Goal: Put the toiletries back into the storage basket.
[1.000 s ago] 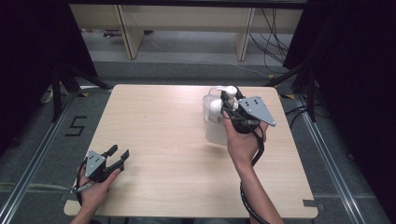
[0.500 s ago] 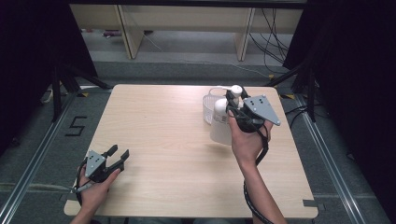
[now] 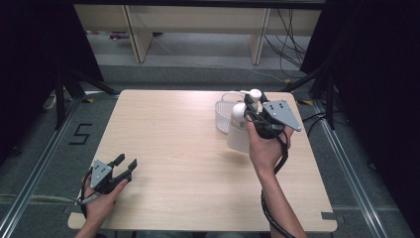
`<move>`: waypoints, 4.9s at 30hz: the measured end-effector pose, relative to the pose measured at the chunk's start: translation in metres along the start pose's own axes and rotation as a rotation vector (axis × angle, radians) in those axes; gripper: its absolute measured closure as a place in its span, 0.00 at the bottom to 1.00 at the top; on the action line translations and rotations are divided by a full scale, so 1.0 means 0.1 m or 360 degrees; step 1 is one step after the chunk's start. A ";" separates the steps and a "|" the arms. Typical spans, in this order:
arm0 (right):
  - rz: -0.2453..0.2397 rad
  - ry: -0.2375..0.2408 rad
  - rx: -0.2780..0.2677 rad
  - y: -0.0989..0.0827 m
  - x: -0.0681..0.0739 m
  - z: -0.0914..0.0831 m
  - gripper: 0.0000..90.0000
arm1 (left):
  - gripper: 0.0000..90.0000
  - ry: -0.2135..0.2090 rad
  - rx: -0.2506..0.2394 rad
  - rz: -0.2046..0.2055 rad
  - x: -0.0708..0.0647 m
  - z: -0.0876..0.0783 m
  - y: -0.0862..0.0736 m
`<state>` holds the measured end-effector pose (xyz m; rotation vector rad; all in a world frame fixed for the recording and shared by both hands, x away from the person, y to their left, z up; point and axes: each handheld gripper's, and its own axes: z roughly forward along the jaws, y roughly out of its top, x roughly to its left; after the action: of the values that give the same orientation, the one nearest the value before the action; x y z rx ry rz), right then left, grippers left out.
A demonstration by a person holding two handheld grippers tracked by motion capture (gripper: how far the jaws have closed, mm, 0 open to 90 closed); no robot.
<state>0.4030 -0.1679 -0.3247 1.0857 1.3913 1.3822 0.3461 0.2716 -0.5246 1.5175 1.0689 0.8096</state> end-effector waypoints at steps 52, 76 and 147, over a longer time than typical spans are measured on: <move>-0.0039 -0.0038 -0.0019 0.17 -0.06 0.32 0.67 | 0.51 -0.0001 0.0000 0.0000 0.00 0.00 0.00; -0.0041 -0.0054 -0.0033 0.31 -0.08 0.47 0.67 | 0.51 -0.0003 -0.0001 -0.0002 0.00 0.00 0.00; -0.0086 -0.0075 0.0010 0.49 -0.10 1.07 0.67 | 0.51 -0.0010 -0.0001 -0.0006 0.00 0.00 0.00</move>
<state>0.5099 -0.1520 -0.2759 1.0707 1.3821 1.3064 0.3464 0.2714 -0.5247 1.5157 1.0666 0.8021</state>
